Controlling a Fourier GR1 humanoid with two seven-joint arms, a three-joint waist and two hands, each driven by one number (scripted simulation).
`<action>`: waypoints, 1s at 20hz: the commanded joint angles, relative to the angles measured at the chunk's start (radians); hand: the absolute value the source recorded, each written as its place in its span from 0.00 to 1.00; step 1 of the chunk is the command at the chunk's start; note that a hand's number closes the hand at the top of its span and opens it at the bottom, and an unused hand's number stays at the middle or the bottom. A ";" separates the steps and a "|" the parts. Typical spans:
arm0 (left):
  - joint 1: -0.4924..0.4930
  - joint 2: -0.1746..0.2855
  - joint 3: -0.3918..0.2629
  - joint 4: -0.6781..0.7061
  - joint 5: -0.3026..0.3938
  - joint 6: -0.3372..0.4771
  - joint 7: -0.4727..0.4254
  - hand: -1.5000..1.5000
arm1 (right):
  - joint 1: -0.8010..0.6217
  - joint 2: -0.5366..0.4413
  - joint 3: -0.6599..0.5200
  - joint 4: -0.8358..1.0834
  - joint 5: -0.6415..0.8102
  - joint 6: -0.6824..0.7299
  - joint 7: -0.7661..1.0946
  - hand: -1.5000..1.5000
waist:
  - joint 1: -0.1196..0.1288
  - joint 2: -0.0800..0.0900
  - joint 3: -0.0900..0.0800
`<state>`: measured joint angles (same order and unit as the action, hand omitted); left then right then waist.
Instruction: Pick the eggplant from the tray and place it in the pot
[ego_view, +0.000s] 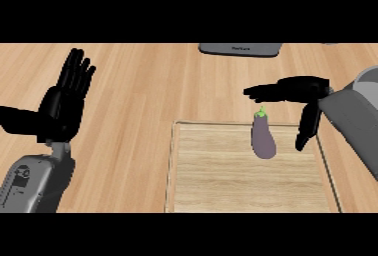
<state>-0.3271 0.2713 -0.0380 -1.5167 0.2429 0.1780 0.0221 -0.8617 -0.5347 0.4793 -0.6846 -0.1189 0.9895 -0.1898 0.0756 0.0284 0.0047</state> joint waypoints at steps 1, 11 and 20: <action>-0.048 -0.001 0.012 0.031 -0.007 0.015 0.020 0.50 | 0.024 0.056 0.047 0.025 0.059 0.100 -0.174 0.00 | -0.014 0.003 0.001; -0.002 -0.028 0.003 0.033 -0.031 0.021 -0.024 0.50 | -0.008 0.049 0.070 0.066 0.108 0.071 -0.300 0.00 | -0.028 -0.007 -0.001; -0.013 0.008 0.042 0.025 -0.009 -0.019 0.003 0.50 | -0.025 0.159 0.151 0.157 0.205 -0.046 -0.314 0.00 | -0.028 -0.009 -0.002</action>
<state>-0.3158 0.2716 -0.0101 -1.5049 0.2238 0.1742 0.0166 -0.8782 -0.4205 0.6111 -0.5974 0.0519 0.8527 -0.3562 0.0452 0.0172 0.0024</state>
